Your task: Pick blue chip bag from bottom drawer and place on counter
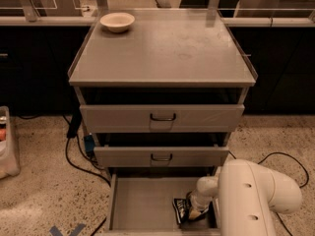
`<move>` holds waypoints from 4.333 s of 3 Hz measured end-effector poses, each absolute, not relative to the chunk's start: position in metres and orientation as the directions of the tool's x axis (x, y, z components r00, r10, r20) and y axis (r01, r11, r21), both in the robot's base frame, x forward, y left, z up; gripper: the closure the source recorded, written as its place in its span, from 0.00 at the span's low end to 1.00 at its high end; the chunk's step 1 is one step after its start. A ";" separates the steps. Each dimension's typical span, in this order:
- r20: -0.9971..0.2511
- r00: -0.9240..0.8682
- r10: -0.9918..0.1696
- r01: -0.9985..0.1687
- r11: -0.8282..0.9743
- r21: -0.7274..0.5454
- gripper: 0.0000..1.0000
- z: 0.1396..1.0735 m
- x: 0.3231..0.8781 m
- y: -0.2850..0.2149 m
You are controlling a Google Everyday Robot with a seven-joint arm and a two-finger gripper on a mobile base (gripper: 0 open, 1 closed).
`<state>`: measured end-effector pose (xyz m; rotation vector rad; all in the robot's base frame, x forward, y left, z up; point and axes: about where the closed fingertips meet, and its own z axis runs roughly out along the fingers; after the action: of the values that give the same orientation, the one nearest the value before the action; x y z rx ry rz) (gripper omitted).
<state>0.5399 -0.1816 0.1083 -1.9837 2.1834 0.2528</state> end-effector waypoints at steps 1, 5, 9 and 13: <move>-0.246 -0.093 -0.965 -0.995 0.095 0.004 0.66 0.108 0.540 -0.182; -0.247 -0.083 -0.965 -0.994 0.099 -0.052 1.00 0.151 0.547 -0.178; -0.278 0.049 -0.959 -0.986 -0.002 -0.168 1.00 0.304 0.530 -0.153; -0.238 0.215 -0.947 -0.919 -0.113 -0.379 1.00 0.489 0.548 -0.122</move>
Offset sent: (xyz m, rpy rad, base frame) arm 0.0000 0.0000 0.0000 0.0000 0.0000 0.0000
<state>0.5482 -0.1223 0.4886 -2.0532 1.7240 -0.0864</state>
